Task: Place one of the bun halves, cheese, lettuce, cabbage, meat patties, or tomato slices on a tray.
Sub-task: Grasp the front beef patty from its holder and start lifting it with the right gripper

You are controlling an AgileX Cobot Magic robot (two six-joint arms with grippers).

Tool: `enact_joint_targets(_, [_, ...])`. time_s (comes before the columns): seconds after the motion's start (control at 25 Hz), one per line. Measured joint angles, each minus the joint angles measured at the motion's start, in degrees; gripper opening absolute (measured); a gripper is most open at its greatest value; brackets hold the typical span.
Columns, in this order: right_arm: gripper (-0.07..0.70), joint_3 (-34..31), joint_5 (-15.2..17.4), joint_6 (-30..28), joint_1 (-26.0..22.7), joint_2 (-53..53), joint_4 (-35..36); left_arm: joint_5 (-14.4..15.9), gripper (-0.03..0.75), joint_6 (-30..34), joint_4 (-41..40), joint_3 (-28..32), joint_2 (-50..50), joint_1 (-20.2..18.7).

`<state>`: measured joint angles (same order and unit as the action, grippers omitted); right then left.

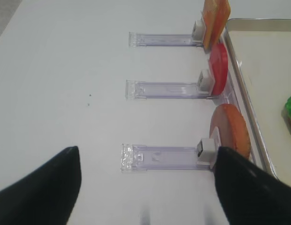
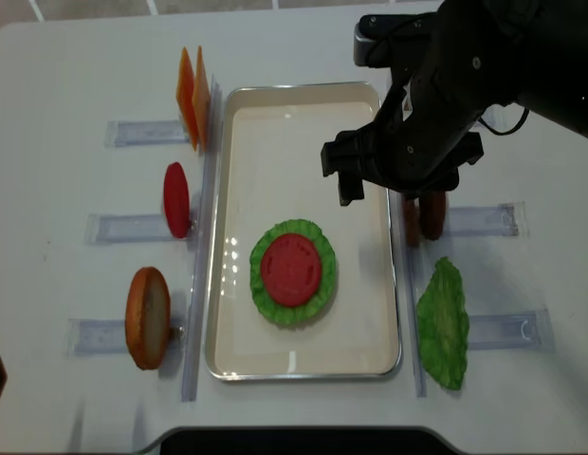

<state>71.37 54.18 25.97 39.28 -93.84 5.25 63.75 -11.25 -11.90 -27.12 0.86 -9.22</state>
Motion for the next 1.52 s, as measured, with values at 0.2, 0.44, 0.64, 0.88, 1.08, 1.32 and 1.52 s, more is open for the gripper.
enact_joint_targets(0.2, [0.585,0.0,-0.15,0.1,-0.47,-0.83,-1.61,0.0,0.692,0.0,0.0,0.0,0.0,0.0])
enact_joint_targets(0.44, [0.585,0.0,-0.28,0.1,-1.64,-1.46,-2.7,0.04,0.692,0.0,0.0,0.0,0.0,0.0])
enact_joint_targets(0.64, [0.585,0.0,-0.32,0.1,-2.08,-1.46,-2.91,0.04,0.692,0.0,0.0,0.0,0.0,0.0])
enact_joint_targets(0.88, [0.585,0.0,-0.32,-0.02,-2.15,-1.46,-3.03,0.04,0.692,0.0,0.0,0.0,0.0,0.0])
enact_joint_targets(1.08, [0.585,0.0,-0.32,-0.08,-2.15,-1.66,-3.03,0.04,0.692,0.0,0.0,0.0,0.0,0.0])
enact_joint_targets(1.32, [0.585,0.0,-0.27,-0.74,-2.15,-4.02,-3.09,0.04,0.692,0.0,0.0,0.0,0.0,0.0])
enact_joint_targets(1.52, [0.585,0.0,-0.27,-1.03,-2.15,-4.65,-3.15,0.04,0.692,0.0,0.0,0.0,0.0,0.0])
